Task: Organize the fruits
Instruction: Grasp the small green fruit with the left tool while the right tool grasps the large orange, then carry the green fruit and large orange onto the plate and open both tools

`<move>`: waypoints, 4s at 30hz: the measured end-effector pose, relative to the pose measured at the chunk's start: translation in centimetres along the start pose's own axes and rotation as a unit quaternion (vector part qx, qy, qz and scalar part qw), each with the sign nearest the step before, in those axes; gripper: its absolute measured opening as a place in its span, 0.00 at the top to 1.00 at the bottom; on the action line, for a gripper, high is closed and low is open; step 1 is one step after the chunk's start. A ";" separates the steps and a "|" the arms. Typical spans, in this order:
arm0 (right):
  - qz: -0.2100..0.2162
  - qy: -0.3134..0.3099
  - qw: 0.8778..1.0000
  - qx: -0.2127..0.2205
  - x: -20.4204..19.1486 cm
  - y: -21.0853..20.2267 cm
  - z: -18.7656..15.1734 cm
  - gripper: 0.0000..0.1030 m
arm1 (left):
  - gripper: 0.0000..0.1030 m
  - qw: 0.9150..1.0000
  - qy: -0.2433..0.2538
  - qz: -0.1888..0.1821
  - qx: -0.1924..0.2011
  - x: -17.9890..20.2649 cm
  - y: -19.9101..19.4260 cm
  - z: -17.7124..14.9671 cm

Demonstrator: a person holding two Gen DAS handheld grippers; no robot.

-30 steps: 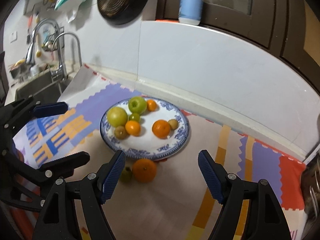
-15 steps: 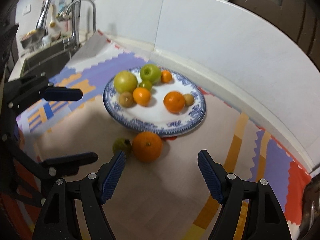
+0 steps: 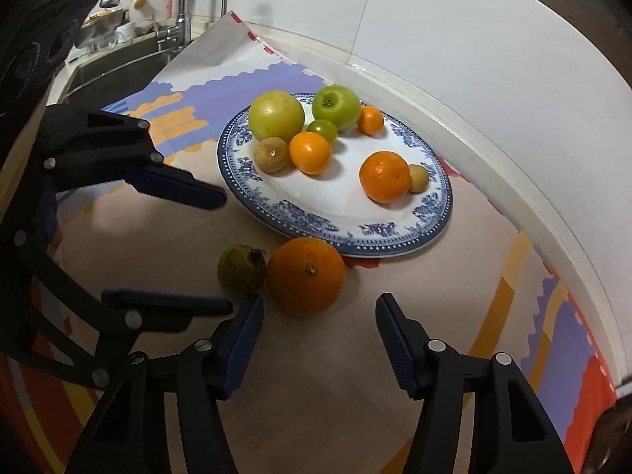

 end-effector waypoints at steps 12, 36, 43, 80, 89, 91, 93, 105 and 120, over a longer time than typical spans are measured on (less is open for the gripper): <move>0.022 -0.015 1.000 0.001 -0.2 1.0 0.8 0.47 | 0.73 0.999 -0.016 -0.024 -0.019 -0.6 1.2 -0.1; 0.016 0.176 0.984 0.013 0.9 -0.2 -1.5 0.58 | 0.73 0.997 -0.077 -0.007 -0.002 -1.4 -0.8 -1.0; 0.000 0.219 0.975 0.032 0.1 -2.4 -2.2 0.58 | 0.73 0.996 -0.088 0.010 0.013 -1.1 -3.2 -1.4; -0.052 0.266 0.953 0.139 -0.8 -10.7 2.2 0.58 | 0.73 0.987 -0.080 0.077 0.118 -3.6 -11.7 2.6; -0.057 0.268 0.950 0.151 0.8 -10.7 4.5 0.58 | 0.73 0.987 -0.074 0.079 0.116 -5.1 -10.6 4.6; -0.056 0.267 0.950 0.153 1.2 -10.6 5.1 0.58 | 0.73 0.987 -0.074 0.078 0.116 -5.4 -10.3 5.0; -0.055 0.268 0.950 0.153 1.7 -10.3 5.6 0.58 | 0.73 0.988 -0.073 0.078 0.115 -5.6 -9.9 5.5; -0.044 0.273 0.951 0.138 4.8 -6.7 7.6 0.58 | 0.73 0.988 -0.072 0.084 0.105 -7.8 -6.7 8.0; -0.019 0.280 0.954 0.107 8.2 -0.7 9.0 0.58 | 0.73 0.992 -0.081 0.075 0.064 -11.1 -0.6 9.0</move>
Point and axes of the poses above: each gripper's, at about its wrist camera, not at the fingertips, and y roughly the way its jaws point, x to its right, z to its top, the point moved 2 cm from there along y, roughly the way its jaws point, and after that the axes turned 2 degrees about -z, right-handed, at the moved point
